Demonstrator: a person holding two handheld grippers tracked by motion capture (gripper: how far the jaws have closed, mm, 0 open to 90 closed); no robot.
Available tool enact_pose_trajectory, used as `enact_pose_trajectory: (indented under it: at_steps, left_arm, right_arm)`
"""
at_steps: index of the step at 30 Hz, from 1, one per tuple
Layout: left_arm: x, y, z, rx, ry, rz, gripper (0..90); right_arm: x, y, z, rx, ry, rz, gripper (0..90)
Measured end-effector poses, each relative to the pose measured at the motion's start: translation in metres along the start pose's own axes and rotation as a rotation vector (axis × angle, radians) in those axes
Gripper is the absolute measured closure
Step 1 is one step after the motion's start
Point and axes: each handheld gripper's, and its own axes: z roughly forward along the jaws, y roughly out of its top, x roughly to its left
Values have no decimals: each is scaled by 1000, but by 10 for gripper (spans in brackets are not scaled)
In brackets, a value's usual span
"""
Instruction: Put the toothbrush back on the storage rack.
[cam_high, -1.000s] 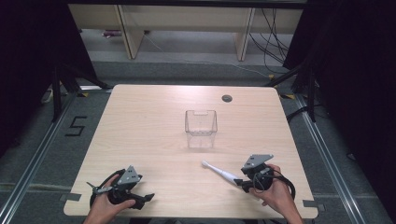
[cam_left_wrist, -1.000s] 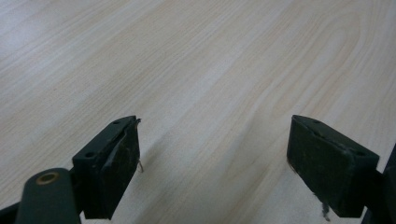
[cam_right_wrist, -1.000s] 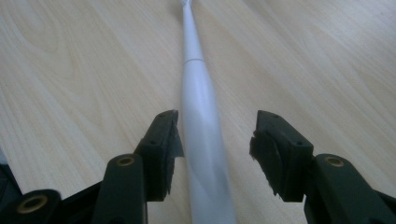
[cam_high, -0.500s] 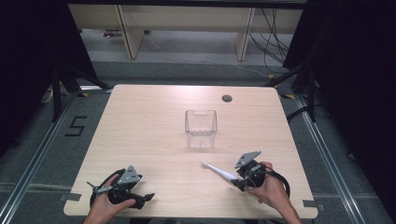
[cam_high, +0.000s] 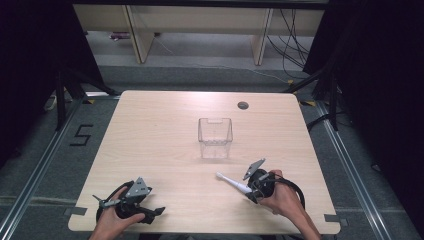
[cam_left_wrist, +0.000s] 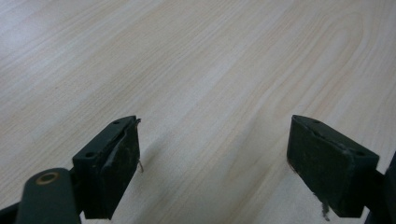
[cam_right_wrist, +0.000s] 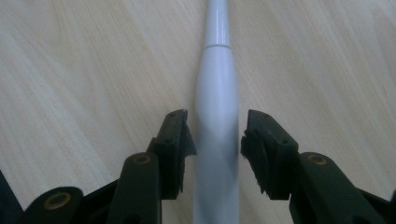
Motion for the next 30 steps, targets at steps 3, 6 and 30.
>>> enact_pose_trajectory:
  at_steps: [3,6,30]
  left_arm:
    - [0,0,0,-6,3,-2,168]
    - [0,0,1,-4,4,1,168]
    - [-1,0,1,-10,7,-6,169]
  right_arm:
    - [-1,3,1,42,7,9,589]
    - [-2,5,1,57,6,-10,591]
    - [-7,20,14,166,52,-54,652]
